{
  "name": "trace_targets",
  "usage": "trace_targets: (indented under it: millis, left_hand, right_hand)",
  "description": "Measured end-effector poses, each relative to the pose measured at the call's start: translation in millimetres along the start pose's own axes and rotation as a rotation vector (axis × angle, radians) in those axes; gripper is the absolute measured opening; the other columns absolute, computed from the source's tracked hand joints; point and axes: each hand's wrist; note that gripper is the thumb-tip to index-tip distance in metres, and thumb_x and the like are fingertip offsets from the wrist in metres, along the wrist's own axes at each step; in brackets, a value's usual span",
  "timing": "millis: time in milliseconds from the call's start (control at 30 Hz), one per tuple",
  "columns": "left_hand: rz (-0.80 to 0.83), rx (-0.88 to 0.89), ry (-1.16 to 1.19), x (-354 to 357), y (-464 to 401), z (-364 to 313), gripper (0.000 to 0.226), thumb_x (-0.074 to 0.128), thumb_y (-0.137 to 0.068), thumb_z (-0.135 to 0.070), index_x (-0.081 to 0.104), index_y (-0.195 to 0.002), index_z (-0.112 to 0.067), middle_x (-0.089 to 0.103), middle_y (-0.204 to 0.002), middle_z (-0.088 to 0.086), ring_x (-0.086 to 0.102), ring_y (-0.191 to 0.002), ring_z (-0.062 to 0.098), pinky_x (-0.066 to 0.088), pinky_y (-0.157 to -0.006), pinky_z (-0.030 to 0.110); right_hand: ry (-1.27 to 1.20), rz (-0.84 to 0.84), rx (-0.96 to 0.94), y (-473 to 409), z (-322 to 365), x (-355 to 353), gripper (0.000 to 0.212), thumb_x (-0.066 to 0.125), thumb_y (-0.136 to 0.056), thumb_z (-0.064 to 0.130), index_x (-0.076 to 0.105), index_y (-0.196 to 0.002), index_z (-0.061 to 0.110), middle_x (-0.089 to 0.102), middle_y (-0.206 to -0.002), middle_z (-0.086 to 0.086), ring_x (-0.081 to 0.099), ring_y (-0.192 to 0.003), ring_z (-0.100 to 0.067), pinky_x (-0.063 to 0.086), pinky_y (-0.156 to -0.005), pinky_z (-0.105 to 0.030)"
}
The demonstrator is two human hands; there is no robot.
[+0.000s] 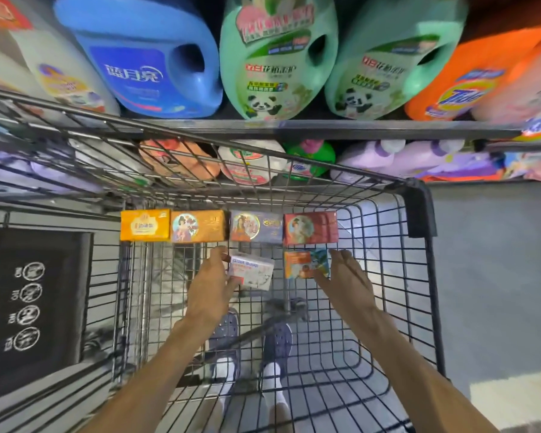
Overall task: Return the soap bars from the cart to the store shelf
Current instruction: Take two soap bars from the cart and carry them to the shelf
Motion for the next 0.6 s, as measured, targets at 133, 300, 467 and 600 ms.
trace_targets:
  millis: [133,300,467,600]
  left_hand:
    - [0.078,0.100,-0.010,-0.8,-6.0,7.1,0.067,0.073,-0.088,-0.023,0.036,-0.144,-0.031,0.050,-0.124,-0.005,0.063,-0.104,0.022,0.057,-0.081,0.046]
    - [0.112,0.112,0.009,-1.9,-8.8,10.9,0.061,0.077,-0.084,-0.018,0.041,-0.131,-0.032,0.054,-0.125,-0.006,0.063,-0.100,0.019,0.057,-0.078,0.044]
    - [0.101,0.088,-0.019,-2.7,0.3,13.2,0.064,0.081,-0.081,-0.023,0.038,-0.126,-0.035,0.063,-0.120,-0.008,0.065,-0.092,0.012,0.057,-0.079,0.040]
    - [0.101,0.093,-0.070,-2.0,5.7,12.4,0.069,0.079,-0.082,-0.024,0.042,-0.140,-0.025,0.056,-0.131,-0.003,0.062,-0.111,0.018,0.054,-0.095,0.040]
  right_hand:
    - [0.130,-0.087,-0.100,-22.8,-5.1,12.4,0.047,0.049,-0.092,0.058,0.046,-0.129,0.029,0.052,-0.128,-0.001,0.047,-0.125,-0.024,0.042,-0.105,-0.044]
    - [-0.006,-0.054,-0.074,-33.8,-10.4,16.1,0.032,0.065,-0.087,0.047,0.047,-0.111,0.036,0.043,-0.104,0.011,0.047,-0.108,-0.020,0.041,-0.084,-0.031]
    - [-0.033,-0.045,-0.026,-36.4,-11.4,17.1,0.047,0.073,-0.079,0.028,0.053,-0.120,0.019,0.048,-0.115,-0.001,0.047,-0.105,-0.020,0.045,-0.084,-0.033]
    - [-0.057,-0.008,-0.011,-36.9,-14.9,22.2,0.048,0.074,-0.078,0.025,0.049,-0.119,0.019,0.039,-0.117,0.000,0.046,-0.111,-0.021,0.048,-0.094,-0.040]
Point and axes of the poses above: each hand's wrist, its own y-axis away from the middle knuckle, its own x-axis out of the palm, z = x × y
